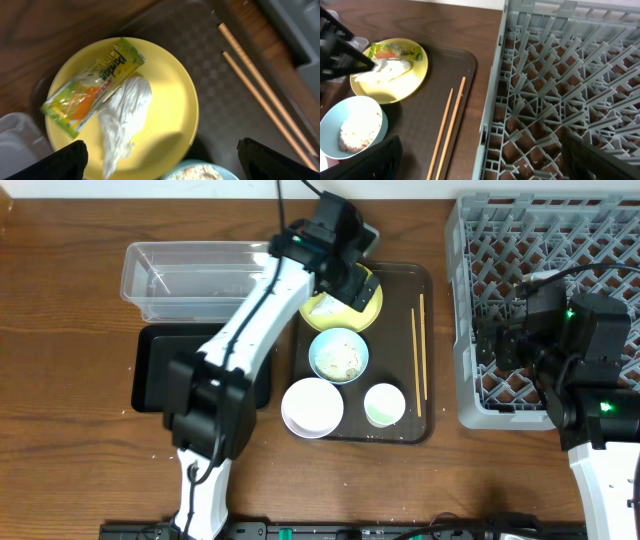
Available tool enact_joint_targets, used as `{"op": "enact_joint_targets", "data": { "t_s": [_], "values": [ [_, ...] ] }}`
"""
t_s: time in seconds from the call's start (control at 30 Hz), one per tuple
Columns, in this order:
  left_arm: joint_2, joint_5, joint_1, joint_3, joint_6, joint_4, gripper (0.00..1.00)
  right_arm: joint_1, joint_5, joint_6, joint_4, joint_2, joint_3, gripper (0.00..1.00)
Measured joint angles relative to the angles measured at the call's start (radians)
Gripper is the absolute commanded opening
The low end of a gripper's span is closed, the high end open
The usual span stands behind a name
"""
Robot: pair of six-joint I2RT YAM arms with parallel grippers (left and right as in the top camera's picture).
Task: Sort waste into correct bins and load items into the dishwasher rack
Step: 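Reach the left gripper to the yellow plate and grasp the white tissue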
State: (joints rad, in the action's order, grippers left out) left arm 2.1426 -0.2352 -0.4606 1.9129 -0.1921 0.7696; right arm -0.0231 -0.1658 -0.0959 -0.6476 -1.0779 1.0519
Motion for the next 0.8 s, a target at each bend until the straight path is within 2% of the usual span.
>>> {"op": "enact_joint_targets", "data": {
  "t_s": [0.27, 0.43, 0.73, 0.8],
  "values": [
    [0.130, 0.133, 0.003, 0.000, 0.000, -0.053, 0.99, 0.000, 0.000, 0.000, -0.008, 0.000, 0.000, 0.98],
    [0.163, 0.167, 0.003, 0.000, -0.006, -0.064, 0.83, 0.000, 0.000, -0.003, -0.019, 0.000, 0.000, 0.91],
    [0.197, 0.183, 0.003, 0.000, -0.011, -0.064, 0.51, 0.000, 0.000, -0.003, -0.029, 0.000, 0.000, 0.88],
    [0.197, 0.183, 0.003, 0.000, -0.010, -0.064, 0.41, 0.000, 0.000, -0.003, -0.029, 0.000, 0.000, 0.87]
  ]
}}
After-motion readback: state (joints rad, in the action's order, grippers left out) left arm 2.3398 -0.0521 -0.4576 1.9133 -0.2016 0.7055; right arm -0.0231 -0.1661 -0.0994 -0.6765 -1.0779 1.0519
